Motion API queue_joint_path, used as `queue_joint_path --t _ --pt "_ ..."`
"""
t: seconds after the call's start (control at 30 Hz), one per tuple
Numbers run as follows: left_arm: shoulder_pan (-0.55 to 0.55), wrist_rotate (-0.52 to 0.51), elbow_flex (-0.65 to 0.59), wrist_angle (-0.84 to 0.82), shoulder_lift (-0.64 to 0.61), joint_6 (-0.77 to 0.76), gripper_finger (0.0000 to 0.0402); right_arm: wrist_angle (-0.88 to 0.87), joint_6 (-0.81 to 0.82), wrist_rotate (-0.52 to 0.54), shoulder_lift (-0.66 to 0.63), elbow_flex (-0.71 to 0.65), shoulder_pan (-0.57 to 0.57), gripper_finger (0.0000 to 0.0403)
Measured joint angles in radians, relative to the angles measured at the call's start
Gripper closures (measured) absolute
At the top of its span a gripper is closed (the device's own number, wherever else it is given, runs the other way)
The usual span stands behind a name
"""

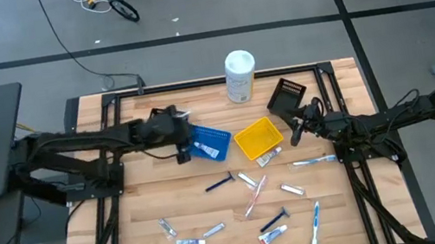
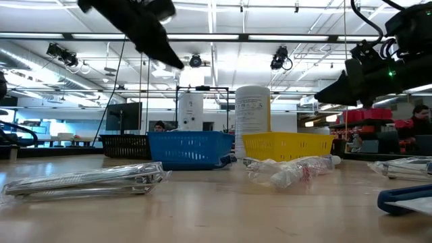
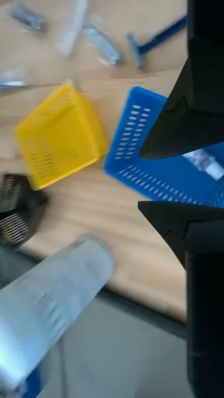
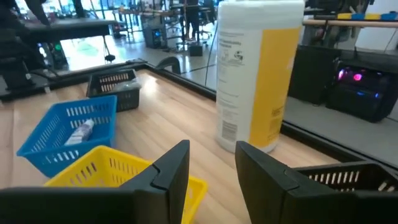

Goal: Pick & Place Travel size toiletries
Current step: Put the blue razor into the yellow bin

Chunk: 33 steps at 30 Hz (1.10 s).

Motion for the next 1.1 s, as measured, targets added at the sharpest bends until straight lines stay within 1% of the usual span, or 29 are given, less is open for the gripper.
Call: queue_joint_path --t 0.17,0.3,0.4,0.5,0.63,0.77,0.93,1.03,1.1 --pt "-0.015 -0.033 0.000 -0.084 -0.217 0.003 0.0271 0.079 0.000 -0.099 0.015 0.000 0.000 0.0263" --pt "-0.014 -0.035 0.000 -0.148 -0.369 -0.014 0.0273 0.149 -0.018 -0.108 0.038 0.000 0.000 0.0263" --pt "-0.014 -0.035 0.000 -0.200 -0.456 -0.021 0.0277 0.220 -0.025 -0.139 0.063 0.000 0.000 0.0263" --pt "-0.014 -0.052 0.000 -0.232 -0.517 -0.020 0.0280 0.283 -0.019 -0.183 0.099 0.003 0.000 0.0263" --pt "-0.014 -0.093 0.000 -0.240 -0.561 -0.017 0.0283 0.290 0.017 -0.227 0.172 0.066 0.000 0.0263" --pt "-0.014 -0.108 0.000 -0.239 -0.568 0.013 0.0283 0.290 -0.031 -0.309 0.269 0.172 0.001 0.0263" --pt "-0.014 -0.108 0.000 -0.242 -0.540 0.008 0.0286 0.291 -0.074 -0.312 0.384 0.273 0.015 0.0263" --pt "-0.014 -0.106 0.000 -0.256 -0.513 0.024 0.0287 0.290 -0.104 -0.312 0.438 0.295 0.035 0.0263" --pt "-0.014 -0.105 0.000 -0.258 -0.491 0.051 0.0288 0.290 -0.095 -0.314 0.471 0.301 0.051 0.0263"
